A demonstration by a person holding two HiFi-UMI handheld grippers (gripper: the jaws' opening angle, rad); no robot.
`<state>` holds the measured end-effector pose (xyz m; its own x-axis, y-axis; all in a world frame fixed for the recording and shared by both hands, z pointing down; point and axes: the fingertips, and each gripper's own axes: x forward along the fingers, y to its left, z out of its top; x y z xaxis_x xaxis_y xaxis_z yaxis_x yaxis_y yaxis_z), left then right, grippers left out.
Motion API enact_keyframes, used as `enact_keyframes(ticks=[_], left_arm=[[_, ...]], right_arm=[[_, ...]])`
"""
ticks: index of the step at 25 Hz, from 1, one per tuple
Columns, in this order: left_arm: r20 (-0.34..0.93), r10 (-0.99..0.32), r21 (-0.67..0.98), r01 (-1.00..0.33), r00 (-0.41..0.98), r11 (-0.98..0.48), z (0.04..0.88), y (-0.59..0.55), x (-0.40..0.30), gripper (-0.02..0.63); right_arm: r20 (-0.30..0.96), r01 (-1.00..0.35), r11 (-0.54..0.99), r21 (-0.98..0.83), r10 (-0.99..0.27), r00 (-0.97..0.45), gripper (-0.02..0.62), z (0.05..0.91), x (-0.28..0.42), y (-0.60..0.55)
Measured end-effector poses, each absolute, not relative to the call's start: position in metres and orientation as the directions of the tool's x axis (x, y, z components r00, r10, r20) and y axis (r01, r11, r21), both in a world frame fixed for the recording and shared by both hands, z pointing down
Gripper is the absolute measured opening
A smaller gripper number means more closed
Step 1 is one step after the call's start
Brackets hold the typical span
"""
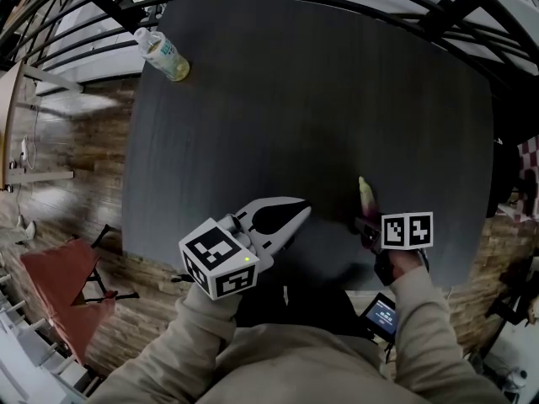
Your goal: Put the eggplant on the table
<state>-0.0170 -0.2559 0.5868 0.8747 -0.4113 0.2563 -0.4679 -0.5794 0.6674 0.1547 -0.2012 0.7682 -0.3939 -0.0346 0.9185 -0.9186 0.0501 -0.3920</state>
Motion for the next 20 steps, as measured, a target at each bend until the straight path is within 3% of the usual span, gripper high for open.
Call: enact_keyframes(ticks=[11,20], left_arm=[[0.253,-0.432,0.667,-0.480,0.866,-0.570,0.584,-0.262,-0.027,0.006],[0.247,-0.428,0.660,-0.474,0.870,-0.583,0.565,-0.250,-0.018,0.006]], right_arm=[[0.925,-0.924,0.075,-0.376,-0.031,-0.379,0.285,0.771,0.153,-0.199],[0.908,-0.909,0.054,-0.414,-0.054,-0.416,0.293,0.754,0.162,-0.188]])
